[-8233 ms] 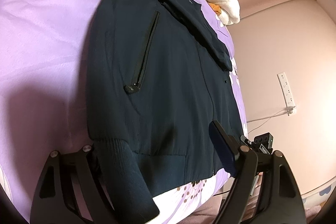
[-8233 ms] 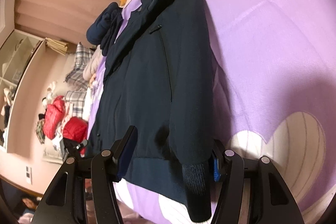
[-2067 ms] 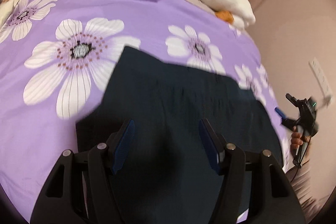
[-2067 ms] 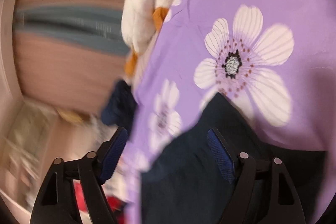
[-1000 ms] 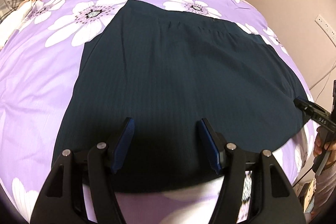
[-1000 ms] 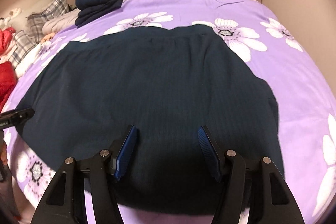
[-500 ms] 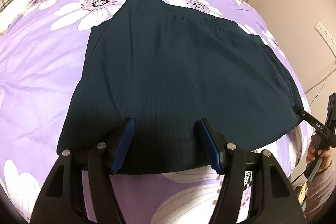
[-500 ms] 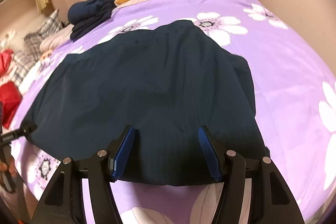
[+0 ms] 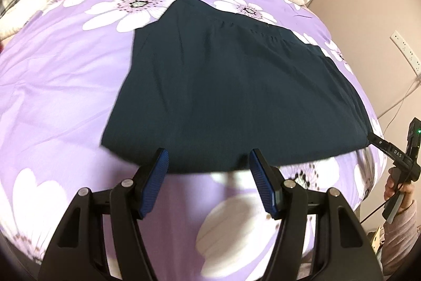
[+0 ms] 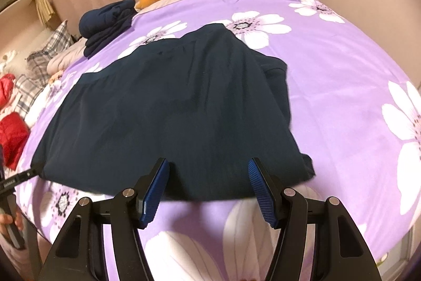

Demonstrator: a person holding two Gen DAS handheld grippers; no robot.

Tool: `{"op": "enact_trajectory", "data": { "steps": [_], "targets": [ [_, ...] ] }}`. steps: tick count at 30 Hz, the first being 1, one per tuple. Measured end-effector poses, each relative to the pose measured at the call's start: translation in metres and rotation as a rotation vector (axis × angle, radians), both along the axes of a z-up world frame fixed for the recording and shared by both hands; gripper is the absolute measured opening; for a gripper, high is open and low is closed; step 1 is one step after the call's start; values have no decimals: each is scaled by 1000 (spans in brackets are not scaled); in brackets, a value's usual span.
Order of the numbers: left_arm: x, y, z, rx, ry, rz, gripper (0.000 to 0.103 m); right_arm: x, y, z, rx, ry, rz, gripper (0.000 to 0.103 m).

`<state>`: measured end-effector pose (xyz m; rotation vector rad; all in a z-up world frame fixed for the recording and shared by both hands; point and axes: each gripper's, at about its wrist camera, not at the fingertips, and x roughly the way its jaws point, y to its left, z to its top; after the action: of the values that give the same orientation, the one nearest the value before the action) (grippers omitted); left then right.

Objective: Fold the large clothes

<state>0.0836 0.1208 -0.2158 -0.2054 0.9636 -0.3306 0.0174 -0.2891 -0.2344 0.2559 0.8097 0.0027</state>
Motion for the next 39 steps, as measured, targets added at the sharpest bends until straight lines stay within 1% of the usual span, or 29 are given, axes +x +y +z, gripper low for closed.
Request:
{"op": "enact_trajectory", "data": {
  "steps": [3, 4, 5, 6, 9, 12, 14, 15, 18, 22, 24, 25, 27, 30, 33, 36, 38, 39],
  "targets": [
    [-8, 15, 2, -15, 6, 41, 65, -5, -7, 3, 18, -6, -25, 63],
    [-12, 22, 3, -33, 7, 62, 66, -6, -7, 5, 18, -11, -34, 63],
    [-14, 28, 4, -52, 7, 78, 69, -8, -8, 7, 21, -20, -43, 63],
    [-16, 36, 5, -82, 9, 99, 73, -9, -9, 9, 24, -30, -48, 63],
    [-20, 57, 3, -180, 29, 164, 74, -8, -6, 18, 41, -67, -38, 63],
    [-19, 73, -4, -331, 81, 203, 74, -5, 3, 23, 57, -88, -10, 63],
    [-20, 81, -10, -451, 115, 218, 74, 1, 13, 24, 63, -97, 20, 63],
    [-20, 81, -11, -486, 125, 224, 77, 3, 19, 25, 62, -102, 38, 63],
    [-19, 85, -17, -567, 148, 250, 80, 10, 34, 23, 52, -106, 83, 63],
    [-13, 83, -20, -610, 174, 267, 80, 20, 47, 18, 31, -92, 112, 63],
    [-10, 82, -20, -610, 184, 268, 80, 25, 51, 14, 19, -80, 115, 63],
    [-7, 81, -19, -596, 184, 273, 80, 26, 51, 12, 12, -73, 113, 63],
    [-5, 82, -17, -546, 163, 295, 80, 28, 51, 6, -13, -49, 104, 63],
    [-7, 83, -12, -499, 135, 304, 80, 25, 49, 2, -50, -30, 100, 63],
    [-10, 83, -6, -416, 97, 298, 80, 16, 39, 1, -64, -12, 89, 63],
    [-14, 83, -3, -335, 69, 285, 80, 6, 16, -2, -52, 26, 16, 63],
    [-14, 80, 2, -276, 44, 271, 80, -2, 4, 1, -29, 21, -19, 63],
    [-12, 78, 4, -256, 33, 259, 80, -7, 0, 6, -32, 1, -32, 63]
  ]
}}
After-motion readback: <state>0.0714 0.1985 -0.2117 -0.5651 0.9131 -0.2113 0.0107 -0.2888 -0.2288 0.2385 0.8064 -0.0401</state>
